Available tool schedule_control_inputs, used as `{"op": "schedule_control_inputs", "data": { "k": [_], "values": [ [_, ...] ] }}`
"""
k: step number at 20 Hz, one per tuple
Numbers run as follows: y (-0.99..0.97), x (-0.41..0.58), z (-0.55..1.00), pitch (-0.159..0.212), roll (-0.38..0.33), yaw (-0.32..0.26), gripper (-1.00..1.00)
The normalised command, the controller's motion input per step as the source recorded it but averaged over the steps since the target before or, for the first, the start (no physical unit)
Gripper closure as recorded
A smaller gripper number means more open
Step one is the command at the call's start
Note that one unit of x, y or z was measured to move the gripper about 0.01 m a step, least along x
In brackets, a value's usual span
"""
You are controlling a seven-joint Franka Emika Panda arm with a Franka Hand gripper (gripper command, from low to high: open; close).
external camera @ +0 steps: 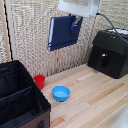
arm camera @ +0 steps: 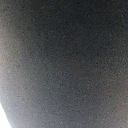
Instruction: Discover the targeted book and set your gripper to the appropriate amplitude. Smoothly guide your gripper in the direction of the book and snatch it firmly. Search for the back section of the caddy. Move the held book towards the back section and lightly deposit it inside.
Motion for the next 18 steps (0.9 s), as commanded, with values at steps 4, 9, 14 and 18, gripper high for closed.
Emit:
{"op": "schedule_control_inputs", "data": {
  "k": [4, 9, 14, 18],
  "values": [
    [0.91, 0.354, 0.11, 0.035, 0.0, -0.022, 1.0],
    [0.9, 0.35, 0.31, 0.06, -0.001, -0.004, 1.0],
    [0.85, 0.406, 0.55, 0.094, -0.006, 0.0, 1.0],
    [0.75, 0.462, 0.73, 0.126, -0.035, 0.0, 1.0]
  ]
}}
